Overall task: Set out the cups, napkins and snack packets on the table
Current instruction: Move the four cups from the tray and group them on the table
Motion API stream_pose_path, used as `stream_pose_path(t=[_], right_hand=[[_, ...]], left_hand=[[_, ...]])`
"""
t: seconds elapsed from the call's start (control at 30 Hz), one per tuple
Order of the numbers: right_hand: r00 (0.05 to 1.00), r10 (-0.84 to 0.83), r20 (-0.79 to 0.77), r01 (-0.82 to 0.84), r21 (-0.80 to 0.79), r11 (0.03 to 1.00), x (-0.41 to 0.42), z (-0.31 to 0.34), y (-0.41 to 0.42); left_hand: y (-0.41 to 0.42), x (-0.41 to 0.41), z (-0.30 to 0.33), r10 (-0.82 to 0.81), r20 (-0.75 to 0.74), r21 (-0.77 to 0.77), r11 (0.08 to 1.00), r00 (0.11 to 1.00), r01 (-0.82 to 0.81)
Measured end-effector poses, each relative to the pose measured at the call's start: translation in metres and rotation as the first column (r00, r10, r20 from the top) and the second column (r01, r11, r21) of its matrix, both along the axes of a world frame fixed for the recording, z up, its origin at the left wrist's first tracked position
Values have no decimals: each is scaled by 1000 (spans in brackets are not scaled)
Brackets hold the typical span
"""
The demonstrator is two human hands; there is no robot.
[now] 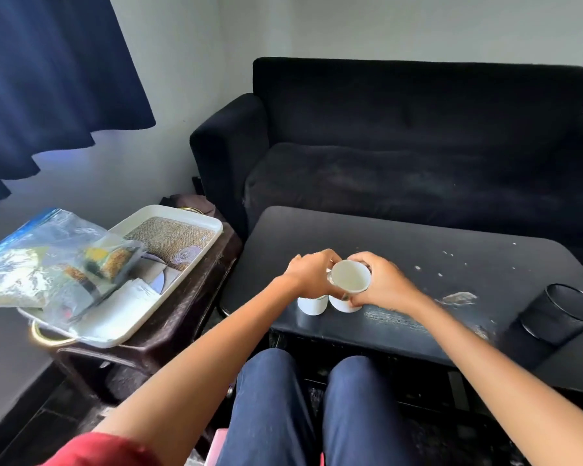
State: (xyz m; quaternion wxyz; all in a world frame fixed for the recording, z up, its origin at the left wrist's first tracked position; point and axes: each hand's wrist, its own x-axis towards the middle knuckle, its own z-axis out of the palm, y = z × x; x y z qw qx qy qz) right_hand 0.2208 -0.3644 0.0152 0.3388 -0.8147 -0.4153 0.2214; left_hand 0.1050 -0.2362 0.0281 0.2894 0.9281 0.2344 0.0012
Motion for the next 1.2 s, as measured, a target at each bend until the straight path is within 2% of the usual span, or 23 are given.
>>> stream_pose_path(t=[0.2, 0.27, 0.57, 0.87, 1.1, 1.2], right_hand=[[995, -62, 73, 69, -86, 994, 0, -39, 1], [993, -84, 84, 94, -115, 989, 0, -49, 2], [989, -146, 41, 148, -75, 986, -1, -76, 5], [984, -176, 11, 176, -25, 984, 1, -86, 8], [988, -145, 61, 149, -80, 986, 3, -88, 9], [984, -114, 140, 133, -142, 981, 3, -83, 5]], left_hand=[[-6, 16, -31, -43, -192, 278, 956, 981, 96], [-7, 20, -41, -56, -216, 322, 938, 975, 125], [-5, 28, -65, -76, -256, 348, 923, 964, 165], [-1, 30, -73, -73, -168, 320, 939, 983, 124], [-2, 27, -75, -53, -158, 364, 925, 986, 108], [0, 21, -72, -40, -90, 387, 919, 995, 72]])
